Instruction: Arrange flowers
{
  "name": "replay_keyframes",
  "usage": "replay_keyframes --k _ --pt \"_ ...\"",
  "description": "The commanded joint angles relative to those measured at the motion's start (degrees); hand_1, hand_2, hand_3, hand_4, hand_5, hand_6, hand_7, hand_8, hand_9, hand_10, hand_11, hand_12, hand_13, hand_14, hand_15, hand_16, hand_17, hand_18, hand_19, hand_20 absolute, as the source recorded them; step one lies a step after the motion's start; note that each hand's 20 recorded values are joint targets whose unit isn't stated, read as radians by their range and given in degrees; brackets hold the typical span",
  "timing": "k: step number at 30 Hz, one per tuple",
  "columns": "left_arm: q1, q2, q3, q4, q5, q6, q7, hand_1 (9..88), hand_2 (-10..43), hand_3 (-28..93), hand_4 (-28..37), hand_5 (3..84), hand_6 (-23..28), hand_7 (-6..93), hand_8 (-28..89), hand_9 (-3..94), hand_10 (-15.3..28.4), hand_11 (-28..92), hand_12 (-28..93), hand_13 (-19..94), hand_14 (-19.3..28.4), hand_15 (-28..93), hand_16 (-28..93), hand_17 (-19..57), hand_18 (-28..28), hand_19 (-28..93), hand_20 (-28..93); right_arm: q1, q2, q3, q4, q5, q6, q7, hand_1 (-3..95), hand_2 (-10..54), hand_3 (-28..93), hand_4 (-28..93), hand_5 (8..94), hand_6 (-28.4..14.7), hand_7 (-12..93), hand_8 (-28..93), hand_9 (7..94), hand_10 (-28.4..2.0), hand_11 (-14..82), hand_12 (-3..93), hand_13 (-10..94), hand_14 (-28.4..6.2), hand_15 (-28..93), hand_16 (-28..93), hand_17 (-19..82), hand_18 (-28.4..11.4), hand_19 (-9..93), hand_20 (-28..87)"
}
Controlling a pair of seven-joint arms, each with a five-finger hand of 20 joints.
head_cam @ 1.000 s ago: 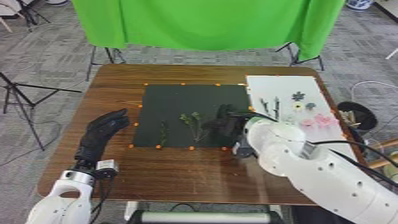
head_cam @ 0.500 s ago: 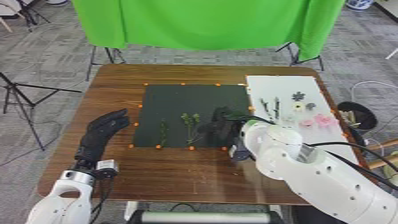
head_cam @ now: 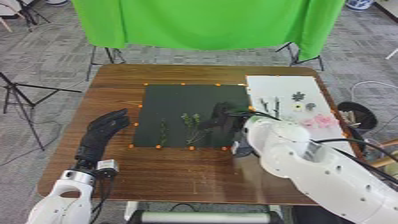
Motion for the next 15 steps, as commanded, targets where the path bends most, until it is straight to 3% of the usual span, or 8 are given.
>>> replay_keyframes --k 1,7,9,13,15 --pt "0.6 -0.47 0.06 0.03 0.12 -0.01 -0.14 25.0 -6.7 71 -16.8 44.3 2.3 16.7 -6 41.2 12.6 20 16 34 17.1 17 3 3.0 13.3 12 14 0.0 3.6 3.5 -2.4 -2.6 6.9 0.6 20.9 6.0 62 -15 67.6 -0.8 14 -9 85.1 -15.7 18.2 20.7 87 -10.0 33 31 56 -14.7 81 29" --pt "0.4 -0.48 0.08 0.11 0.15 -0.22 -0.32 25.0 -6.6 71 -16.8 44.4 2.4 16.7 -6 41.3 12.6 20 16 34 17.0 17 3 3.0 13.3 12 14 2.5 4.9 3.2 2.0 -6.5 13.4 6.0 21.5 -4.7 64 -14 57.7 -3.4 11 -7 66.8 -18.4 10.9 20.5 79 -12.0 34 30 51 -16.3 80 33" --pt "0.2 -0.47 0.29 0.24 0.27 -0.25 -0.41 25.0 -6.6 71 -16.8 44.4 2.3 16.7 -7 41.2 12.5 20 16 34 17.1 17 3 3.0 13.3 12 14 2.9 5.1 4.0 3.4 -6.1 12.0 7.7 20.0 -8.7 63 -13 53.0 -4.1 9 -6 61.6 -19.7 8.6 20.4 78 -12.5 36 30 51 -16.8 81 34" --pt "0.5 -0.5 0.18 0.08 0.26 -0.22 -0.36 25.1 -6.7 71 -16.7 44.5 2.3 16.9 -7 41.2 12.6 20 16 34 17.0 17 3 3.0 13.3 12 14 2.9 5.6 4.9 6.1 -5.1 10.4 9.2 16.6 -9.5 57 -16 45.4 -5.2 6 -5 50.6 -21.8 6.0 17.3 76 -13.5 37 29 50 -17.6 81 36" --pt "0.7 -0.24 0.36 0.04 -0.01 0.47 0.01 25.2 -6.6 70 -16.8 44.5 2.3 16.9 -7 41.2 12.6 20 16 34 17.0 17 3 3.1 13.2 12 14 2.6 5.7 5.3 7.1 -4.5 7.9 9.8 15.1 -9.5 56 -19 43.8 -5.3 5 -4 47.6 -22.2 5.3 15.5 76 -13.8 37 29 50 -18.0 81 36"
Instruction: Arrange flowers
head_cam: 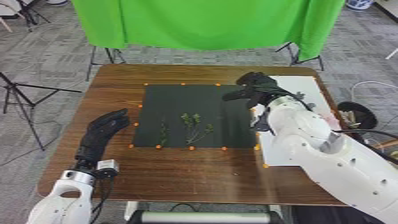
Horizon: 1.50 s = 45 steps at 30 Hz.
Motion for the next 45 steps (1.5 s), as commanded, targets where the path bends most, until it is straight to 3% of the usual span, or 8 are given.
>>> replay_keyframes --k 1,5,10,18,27,34,42,45 --pt "0.8 -0.05 0.54 0.02 -0.21 1.22 0.52 25.2 -6.6 70 -16.7 44.5 2.3 17.0 -7 41.2 12.6 20 16 34 17.0 17 3 3.1 13.2 12 14 0.4 2.0 2.7 4.8 2.0 -6.6 2.6 14.5 -9.5 55 -20 42.5 -5.1 4 -4 46.3 -22.5 5.0 14.9 76 -14.0 36 29 50 -18.3 81 36" --pt "0.4 1.21 2.98 0.11 -2.02 8.32 4.93 25.6 -6.8 71 -16.7 44.8 2.4 17.3 -7 42.1 12.8 21 16 35 17.0 17 3 3.6 13.2 12 14 -0.4 1.5 2.7 7.0 3.0 -8.0 3.8 14.2 -9.5 52 -23 40.4 -5.1 3 -4 42.5 -23.5 4.0 13.1 76 -14.3 36 28 50 -18.8 82 37" --pt "-0.5 2.79 5.86 0.56 -6.09 16.74 10.69 27.5 -7.6 72 -17.0 44.4 2.4 18.4 -7 41.0 12.7 22 15 33 15.1 15 2 7.4 11.1 14 16 -1.3 1.2 2.4 8.9 3.1 -9.1 4.7 12.7 -9.5 52 -23 39.5 -4.9 3 -4 39.9 -24.1 3.3 11.5 76 -14.4 36 28 50 -19.2 82 36" --pt "-1.1 3.9 7.41 0.4 -12.09 23.29 14.7 47.6 -6.9 71 -11.6 32.0 0.2 25.9 -12 22.9 8.5 21 12 28 11.1 12 1 16.2 11.7 17 18 -3.3 1.8 3.2 9.9 3.3 -8.4 6.4 14.3 -9.5 55 -20 40.4 -4.7 4 -4 39.8 -23.4 3.6 11.1 77 -13.7 38 27 50 -19.2 82 36" --pt "-0.1 3.21 6.4 -0.3 -12.66 22.22 12.56 51.8 -6.3 70 -9.4 30.6 -0.6 29.5 -15 20.0 7.8 22 10 29 11.2 17 -1 18.6 10.0 11 21 -5.9 1.9 4.2 10.5 3.7 -4.9 7.5 18.2 -9.5 57 -18 40.8 -3.9 4 -4 40.3 -23.0 3.9 11.3 78 -12.8 41 27 50 -18.4 83 36" --pt "-0.1 2.64 6.3 -0.16 -12.5 21.27 12.06 47.9 -6.2 71 -9.9 33.1 -0.1 27.4 -14 21.9 8.7 22 10 29 12.0 18 -1 16.0 9.3 9 21 -11.4 0.6 5.4 11.1 3.1 5.3 6.8 41.8 -9.5 62 -18 52.7 -0.7 13 -8 62.9 -18.4 8.8 14.5 87 -7.5 43 27 60 -12.3 84 34" --pt "-0.5 1.94 6.58 0.09 -12.19 21.33 11.88 45.5 -7.6 71 -10.0 33.5 0.1 26.3 -13 21.6 8.5 21 10 28 12.2 18 0 14.2 9.0 9 20 -14.3 -1.3 2.2 13.1 -0.1 9.4 5.6 51.4 -9.5 63 -21 63.4 -0.5 18 -9 79.6 -14.6 15.9 16.5 93 -4.4 42 29 66 -9.0 85 35" --pt "-0.7 1.88 6.83 0.07 -12.04 21.36 11.84 45.2 -7.9 71 -10.1 33.5 0.2 26.0 -13 21.6 8.5 21 10 28 12.0 18 0 13.8 8.9 9 20 -14.3 -1.7 0.5 14.0 -1.1 10.8 5.0 61.9 -9.5 49 -17 68.8 -2.3 20 6 85.8 -12.8 8.9 25.1 94 -3.3 45 28 68 -8.1 85 37"
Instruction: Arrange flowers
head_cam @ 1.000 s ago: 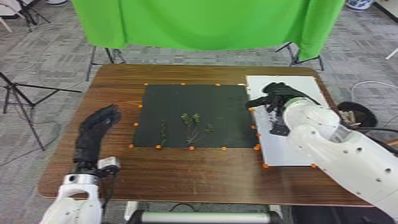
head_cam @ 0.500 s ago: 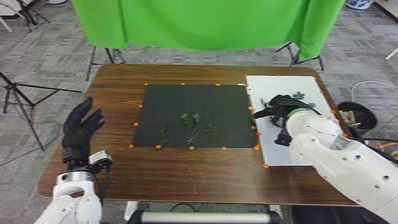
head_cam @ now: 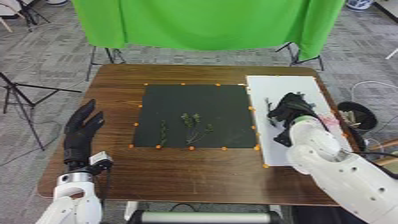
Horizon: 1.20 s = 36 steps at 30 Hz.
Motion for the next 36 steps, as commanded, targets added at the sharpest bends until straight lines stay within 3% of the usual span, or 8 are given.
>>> replay_keyframes --k 1,2,5,15,24,30,32,36 --pt "-0.2 -1.01 0.26 0.03 0.3 -0.63 -0.69 45.1 -8.1 71 -10.2 33.5 0.2 26.0 -13 21.5 8.5 21 11 28 12.1 18 0 13.6 8.9 9 19 -4.0 -2.5 -6.1 3.4 -0.7 0.4 -0.5 77.4 -9.5 10 11 70.4 -2.4 22 8 87.8 -12.3 8.0 26.1 94 -3.0 46 27 69 -7.6 84 38" --pt "-0.2 -1.09 0.35 0.03 0.25 -0.54 -0.68 45.1 -8.1 71 -10.3 33.5 0.3 25.8 -13 21.4 8.4 20 11 28 12.1 18 0 13.5 8.9 8 19 -4.1 -2.7 -6.5 3.7 -0.5 1.2 -0.8 87.3 -9.5 -15 28 72.1 -2.6 23 10 90.0 -11.9 6.0 28.1 94 -2.9 47 26 70 -7.4 85 39" --pt "0.0 -1.2 0.18 -0.25 0.4 -0.38 -0.92 45.0 -8.2 71 -10.4 33.5 0.4 25.5 -13 21.2 8.3 20 11 28 12.2 18 0 13.2 8.8 8 19 -4.0 -2.9 -7.8 3.8 0.5 3.6 -1.2 94.3 -9.5 -28 42 76.1 -2.9 30 10 93.5 -12.1 11.3 29.5 94 -2.3 50 24 71 -6.6 84 40" --pt "0.3 -1.27 -0.03 -0.33 -0.28 -0.03 -1.07 44.1 -9.2 70 -9.8 33.6 0.8 24.5 -12 21.2 8.4 19 11 27 12.1 17 0 12.3 8.6 8 18 -1.1 -0.8 -8.4 0.7 2.6 17.2 -7.4 94.6 -9.5 -23 49 76.2 -4.2 38 8 93.7 -14.1 13.5 37.6 94 -1.2 50 30 70 -6.0 85 47" --pt "0.4 -0.95 -0.01 -0.57 -0.83 -0.01 -1.15 43.1 -9.5 70 -9.7 33.8 1.0 24.0 -12 21.3 8.4 19 12 27 12.2 17 1 11.3 8.7 8 18 2.9 1.1 -6.8 -5.6 1.4 22.1 -10.2 94.6 -9.5 -25 54 76.6 -4.2 39 7 93.7 -14.3 14.3 38.0 94 -0.8 52 33 69 -6.2 88 48" --pt "0.3 -0.09 -0.09 -0.44 -1.27 0.07 -1.25 42.2 -9.5 70 -9.7 33.9 1.2 23.8 -12 21.3 8.4 19 12 27 12.3 17 1 10.9 8.6 8 17 3.4 0.5 -4.7 -9.3 5.3 24.1 -11.5 94.6 -9.5 -25 54 76.9 -4.2 39 7 93.7 -14.4 14.5 37.9 94 -0.8 53 33 69 -5.9 89 48" --pt "0.9 0.75 -0.45 -0.83 -1.29 0.17 -1.24 41.7 -9.5 70 -9.7 33.9 1.2 23.7 -12 21.5 8.5 19 12 27 12.3 17 1 10.7 8.6 8 17 3.9 -0.3 -4.8 -10.4 9.1 24.6 -12.3 94.6 -9.5 -25 54 77.0 -4.3 39 7 93.7 -14.3 14.7 37.7 94 -0.8 53 33 69 -5.7 89 47" --pt "0.6 1.87 -0.89 -0.5 -1.93 0.2 -1.23 40.9 -9.5 70 -9.7 34.0 1.3 23.5 -11 21.6 8.5 19 12 27 12.3 17 1 10.3 8.6 8 17 4.5 -2.2 -5.2 -11.6 14.8 25.3 -13.5 94.6 -9.5 -26 54 77.2 -4.3 39 7 93.7 -14.3 15.2 37.4 94 -0.8 53 33 70 -5.5 89 47"
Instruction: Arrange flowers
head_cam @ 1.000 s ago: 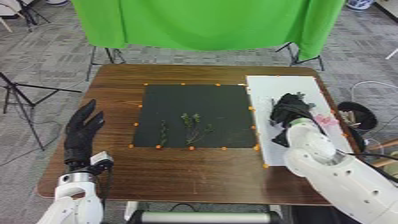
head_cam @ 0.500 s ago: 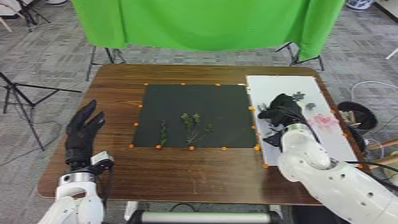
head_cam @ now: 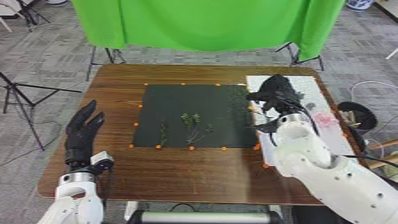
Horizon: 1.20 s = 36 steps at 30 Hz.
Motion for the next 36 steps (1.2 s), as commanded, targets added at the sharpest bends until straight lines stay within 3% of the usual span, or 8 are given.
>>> replay_keyframes --k 1,4,6,12,13,20,32,36 --pt "0.8 2.57 -1.15 -0.36 -1.45 0.22 -0.21 40.6 -9.5 70 -9.7 34.0 1.3 23.4 -11 21.7 8.5 19 12 27 12.3 17 1 10.2 8.6 8 17 2.3 -3.5 0.1 -3.0 8.9 2.2 -2.5 94.6 -9.5 -26 54 77.2 -4.3 39 7 93.7 -14.4 15.3 37.4 94 -0.8 53 33 70 -5.5 89 47" --pt "0.7 2.95 -1.66 -0.37 -1.09 -0.1 -0.77 40.5 -9.5 70 -10.0 34.0 1.3 23.1 -11 21.9 8.6 18 12 27 12.4 17 1 10.0 8.6 8 17 1.9 -5.0 -0.8 -3.3 5.8 2.0 -2.4 94.6 -9.5 -26 55 77.6 -4.3 39 7 93.7 -14.4 15.5 37.2 94 -0.7 53 32 70 -5.3 89 46" --pt "0.3 2.75 -1.69 0.12 -1.07 -0.42 -0.74 40.3 -9.5 70 -10.0 34.0 1.3 23.0 -11 22.0 8.6 18 12 27 12.4 16 1 9.9 8.6 8 17 1.5 -6.0 -1.8 -3.3 3.1 2.6 -2.5 94.6 -9.5 -26 55 77.7 -4.3 39 7 93.7 -14.4 15.7 37.1 94 -0.8 53 32 70 -5.3 89 46" --pt "0.5 2.22 -1.92 0.39 -0.98 -1.24 -1.29 40.0 -9.5 70 -10.1 34.1 1.2 22.8 -11 22.2 8.5 18 12 27 12.5 16 1 9.8 8.6 8 17 -0.9 -8.7 -4.2 -2.7 -5.5 2.4 -1.2 94.6 -9.5 -26 56 77.9 -4.3 38 7 93.7 -14.2 15.9 37.0 94 -0.8 54 31 71 -5.1 89 45" --pt "0.6 2.46 -1.45 0.09 -1.09 -0.74 -1.19 39.9 -9.5 70 -10.0 34.1 1.2 22.8 -11 22.2 8.5 18 12 27 12.5 16 1 9.7 8.6 8 17 -1.6 -8.8 -4.1 -2.7 -5.9 2.2 -1.4 94.6 -9.5 -27 56 77.9 -4.3 38 7 93.7 -14.2 15.9 37.0 94 -0.8 54 31 71 -5.2 89 45" --pt "0.3 2.61 -1.08 0.19 -0.88 -1.22 -1.48 39.9 -9.5 70 -10.2 34.1 1.3 22.5 -11 22.4 8.6 17 13 27 12.5 16 1 9.5 8.6 8 17 -3.4 -10.2 -4.7 -1.1 -8.6 2.7 -0.3 94.6 -9.5 -27 57 77.9 -4.3 38 7 93.7 -14.1 16.6 36.6 94 -0.8 54 30 71 -5.3 89 44" --pt "0.4 2.04 -0.9 0.2 -0.32 -2.17 -2.3 39.6 -9.5 70 -10.2 34.0 1.2 22.1 -11 22.5 8.5 17 13 27 12.5 16 2 9.1 8.6 8 17 -6.0 -12.4 -3.8 2.6 -12.7 8.8 3.4 94.6 -9.5 -27 58 77.9 -4.4 39 7 93.7 -13.9 17.1 36.0 94 -0.7 54 29 73 -4.3 88 42" --pt "0.6 2.07 -0.89 0.02 -0.58 -1.86 -2.11 39.5 -9.5 70 -10.2 34.1 1.1 22.0 -10 22.5 8.5 17 13 27 12.5 16 2 9.0 8.6 8 17 -6.3 -12.9 -2.8 3.4 -13.9 11.7 3.7 94.6 -9.5 -27 57 77.6 -4.4 39 6 93.7 -13.9 17.1 36.3 94 -0.8 54 29 73 -4.2 88 42"
